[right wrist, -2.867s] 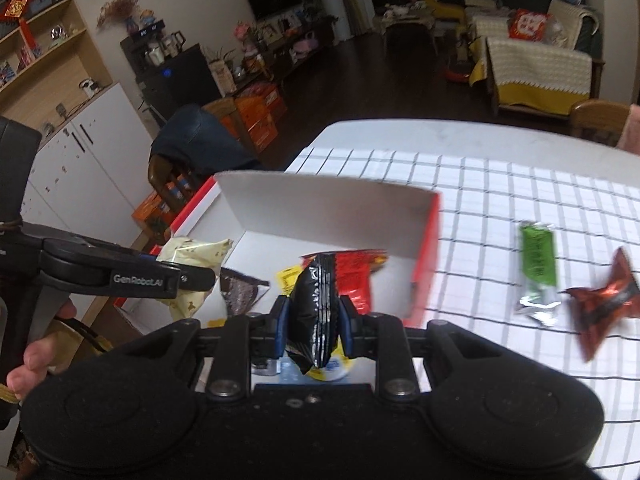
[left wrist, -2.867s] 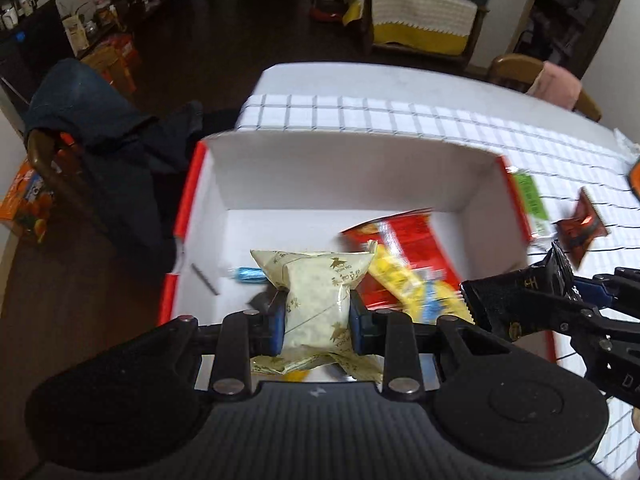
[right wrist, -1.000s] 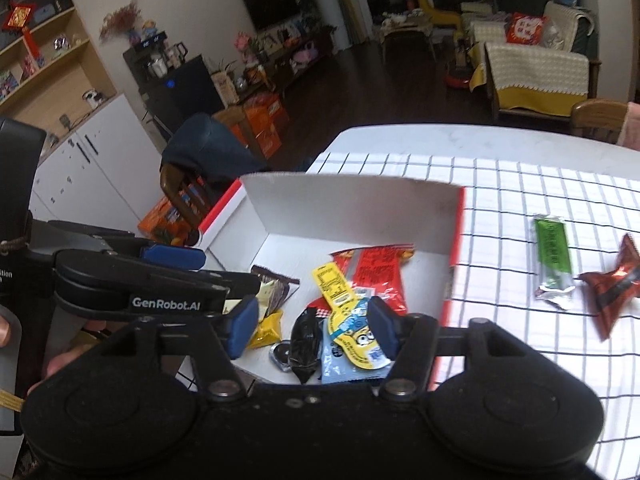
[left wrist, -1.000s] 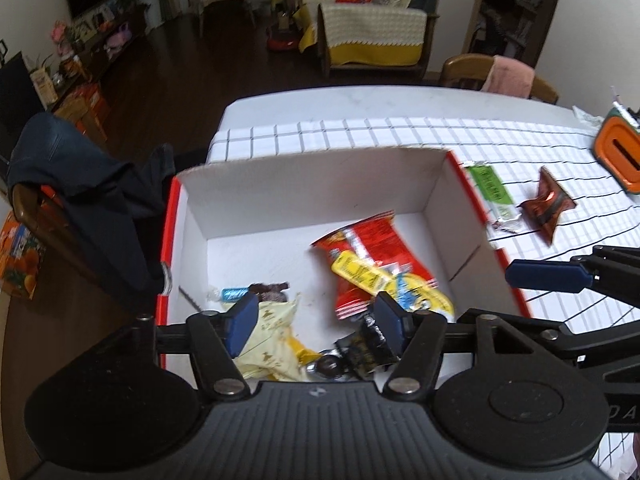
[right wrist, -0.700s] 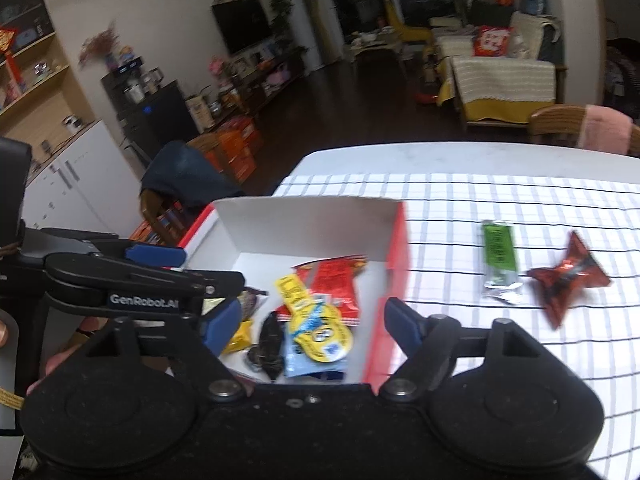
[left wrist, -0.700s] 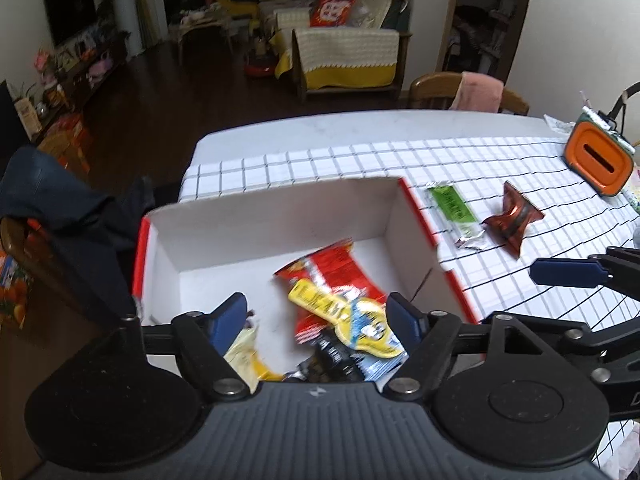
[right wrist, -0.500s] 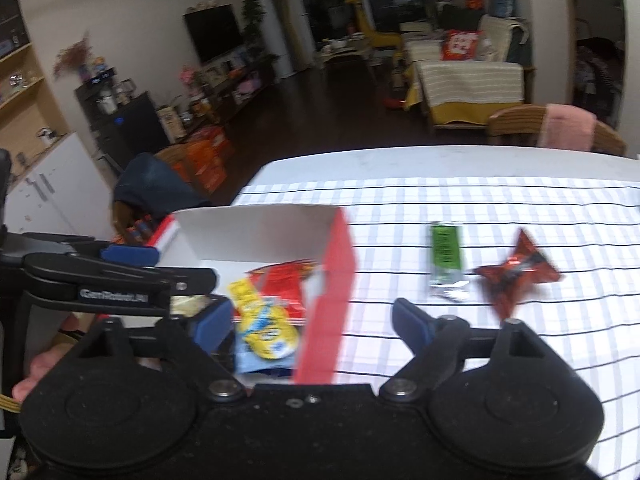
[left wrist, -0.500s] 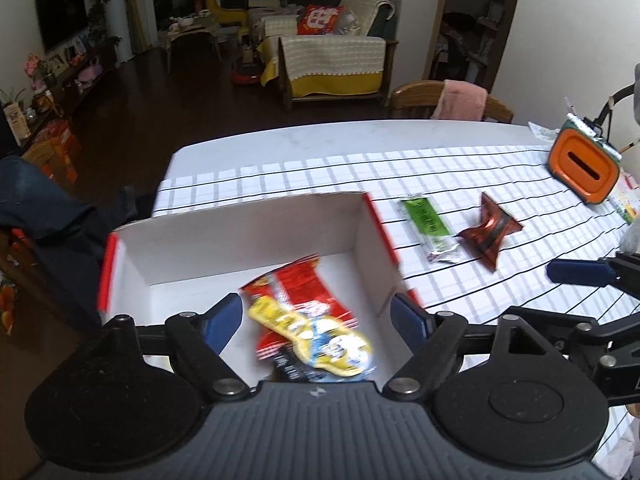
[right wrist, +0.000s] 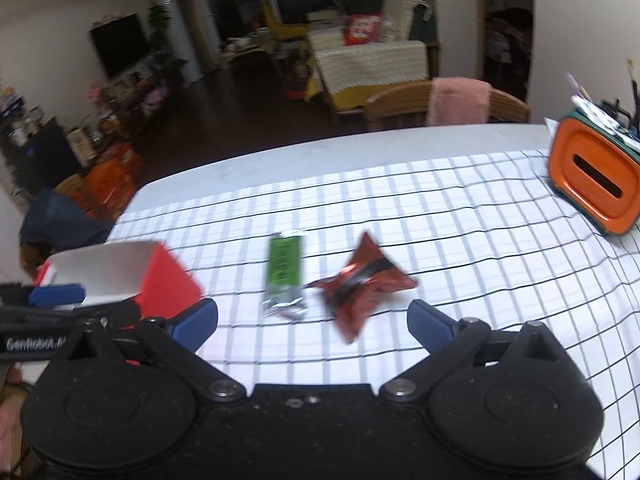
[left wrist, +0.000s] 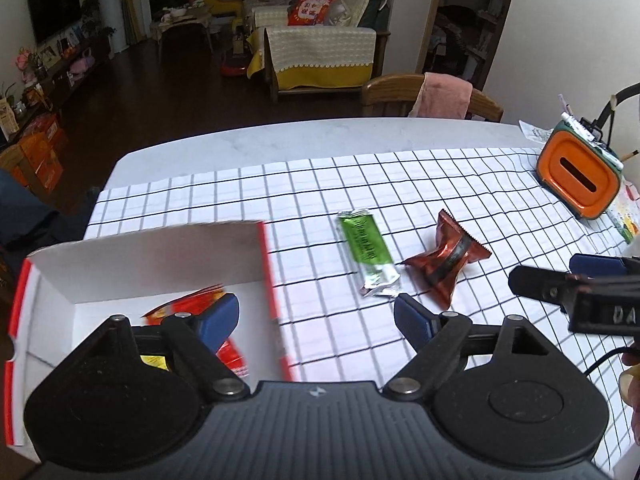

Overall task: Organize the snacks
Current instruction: 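Move both tools out of the box back toward the remaining snacks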

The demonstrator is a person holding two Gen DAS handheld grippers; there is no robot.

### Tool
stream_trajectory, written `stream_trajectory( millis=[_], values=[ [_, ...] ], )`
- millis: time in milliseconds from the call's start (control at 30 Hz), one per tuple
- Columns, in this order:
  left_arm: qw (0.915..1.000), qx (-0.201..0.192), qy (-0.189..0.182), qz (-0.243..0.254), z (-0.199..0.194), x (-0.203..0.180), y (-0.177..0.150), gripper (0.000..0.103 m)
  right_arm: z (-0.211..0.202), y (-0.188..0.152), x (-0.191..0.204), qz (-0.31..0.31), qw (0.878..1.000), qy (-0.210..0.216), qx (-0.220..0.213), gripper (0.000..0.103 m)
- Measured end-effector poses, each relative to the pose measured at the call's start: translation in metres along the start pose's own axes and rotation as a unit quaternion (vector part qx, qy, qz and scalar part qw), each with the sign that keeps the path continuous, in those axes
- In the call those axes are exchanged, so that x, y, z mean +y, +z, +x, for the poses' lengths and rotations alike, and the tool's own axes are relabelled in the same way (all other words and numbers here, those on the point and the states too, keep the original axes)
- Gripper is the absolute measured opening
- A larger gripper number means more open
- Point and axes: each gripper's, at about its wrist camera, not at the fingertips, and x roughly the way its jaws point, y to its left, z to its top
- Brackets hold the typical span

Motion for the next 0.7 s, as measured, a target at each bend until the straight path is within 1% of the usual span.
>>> stream_trajectory(
  millis=[133,200,267,333,533,633,700],
  values=[
    [0.9998,0.011,0.018,-0.008,0.020,-0.021,0.012,0.085,0.023,0.013,-0.031,0.041,0.999,-0.010,0.015,0.101],
    [0.9991,0.018,0.034,-0.017,0.030,-0.029,0.018,0.085,0.037,0.019,-0.042,0.065,0.998,-0.015,0.023,0.101],
    [0.9981,0.024,0.050,-0.027,0.040,-0.034,0.022,0.085,0.052,0.024,-0.053,0.090,0.995,-0.022,0.034,0.101],
    [0.9973,0.029,0.059,-0.034,0.048,-0.038,0.025,0.085,0.068,0.027,-0.065,0.117,0.992,-0.018,0.049,0.100],
    [0.9947,0.036,0.086,-0.043,0.064,-0.042,0.033,0.085,0.116,0.027,-0.071,0.149,0.984,-0.033,0.087,0.096],
    [0.9936,0.036,0.096,-0.047,0.066,-0.043,0.041,0.085,0.134,0.024,-0.072,0.173,0.978,-0.038,0.106,0.094],
    [0.9933,0.037,0.097,-0.050,0.066,-0.045,0.046,0.085,0.144,0.023,-0.073,0.191,0.974,-0.038,0.116,0.090]
  ],
)
